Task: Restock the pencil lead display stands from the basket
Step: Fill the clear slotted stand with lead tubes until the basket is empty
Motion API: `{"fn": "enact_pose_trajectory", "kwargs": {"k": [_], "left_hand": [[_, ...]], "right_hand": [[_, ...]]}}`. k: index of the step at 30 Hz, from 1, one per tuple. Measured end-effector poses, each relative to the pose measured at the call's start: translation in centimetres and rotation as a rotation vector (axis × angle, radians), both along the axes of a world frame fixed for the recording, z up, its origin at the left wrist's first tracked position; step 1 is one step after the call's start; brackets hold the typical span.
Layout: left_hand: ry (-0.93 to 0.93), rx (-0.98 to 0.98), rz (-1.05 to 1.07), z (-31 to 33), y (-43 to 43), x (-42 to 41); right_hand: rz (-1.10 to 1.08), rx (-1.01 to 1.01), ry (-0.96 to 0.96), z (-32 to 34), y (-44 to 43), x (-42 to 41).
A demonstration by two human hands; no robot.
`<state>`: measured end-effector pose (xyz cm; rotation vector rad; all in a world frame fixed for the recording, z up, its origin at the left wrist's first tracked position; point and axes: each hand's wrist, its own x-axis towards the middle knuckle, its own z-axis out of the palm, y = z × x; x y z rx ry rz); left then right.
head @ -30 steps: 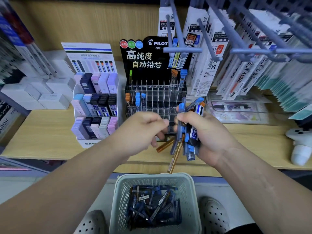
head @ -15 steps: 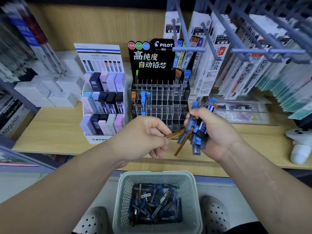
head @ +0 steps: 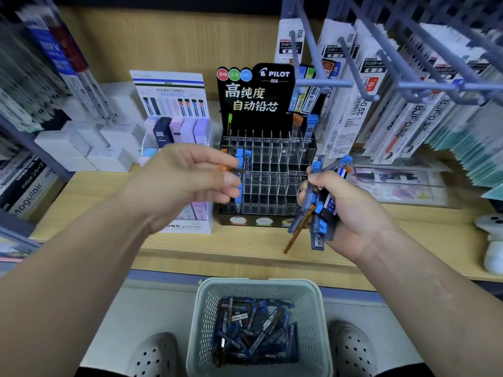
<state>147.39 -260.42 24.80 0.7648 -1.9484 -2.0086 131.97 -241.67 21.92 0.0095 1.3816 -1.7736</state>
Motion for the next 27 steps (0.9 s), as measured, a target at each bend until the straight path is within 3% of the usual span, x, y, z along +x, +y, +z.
{"fn": "enact_pose_trajectory", "kwargs": {"k": [6, 10, 27], "left_hand": [[0.034, -0.286, 0.27, -1.0, -2.4, 0.2], [0.047, -0.394, 0.331, -2.0, -3.3, -0.7], [-0.031, -0.739, 0.266, -3.5, -3.1, -3.4]], "right_hand": [[0.034, 0.007, 0.013, -0.1, -1.0, 0.9], [0.053, 0.024, 0.032, -0.3, -1.4, 1.1], [0.059, 0.045, 0.063, -0.9, -1.2, 0.5]]}}
